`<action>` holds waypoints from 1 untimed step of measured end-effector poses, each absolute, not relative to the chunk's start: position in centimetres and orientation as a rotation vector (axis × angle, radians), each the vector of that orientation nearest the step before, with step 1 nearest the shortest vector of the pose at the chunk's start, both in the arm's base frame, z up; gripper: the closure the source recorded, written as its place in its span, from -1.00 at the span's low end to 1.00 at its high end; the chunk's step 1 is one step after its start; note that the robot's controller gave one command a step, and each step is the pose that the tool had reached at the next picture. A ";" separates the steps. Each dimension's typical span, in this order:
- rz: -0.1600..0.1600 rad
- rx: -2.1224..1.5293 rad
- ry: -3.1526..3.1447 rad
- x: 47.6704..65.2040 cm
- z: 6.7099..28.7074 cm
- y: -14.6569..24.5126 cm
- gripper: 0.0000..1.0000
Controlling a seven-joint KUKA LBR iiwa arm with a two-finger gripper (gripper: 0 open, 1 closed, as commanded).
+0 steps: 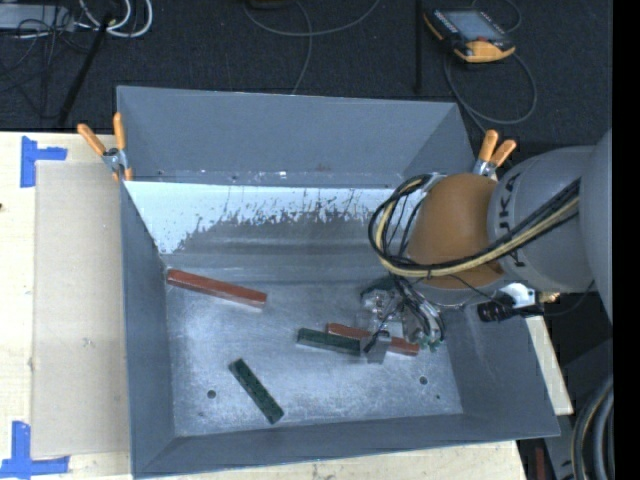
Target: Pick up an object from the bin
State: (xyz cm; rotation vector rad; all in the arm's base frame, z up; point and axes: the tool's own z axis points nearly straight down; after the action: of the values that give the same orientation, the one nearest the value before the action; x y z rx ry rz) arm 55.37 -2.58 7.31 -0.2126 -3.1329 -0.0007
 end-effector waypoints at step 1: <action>-0.002 0.766 -3.058 56.0 7.4 -5.0 1.00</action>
Offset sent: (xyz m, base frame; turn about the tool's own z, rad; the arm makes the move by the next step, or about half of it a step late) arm 0.0032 -0.0270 -0.0031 -0.6265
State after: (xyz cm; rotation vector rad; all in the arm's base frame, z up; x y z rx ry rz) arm 56.03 -5.00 7.37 0.7658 -3.0577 -0.0025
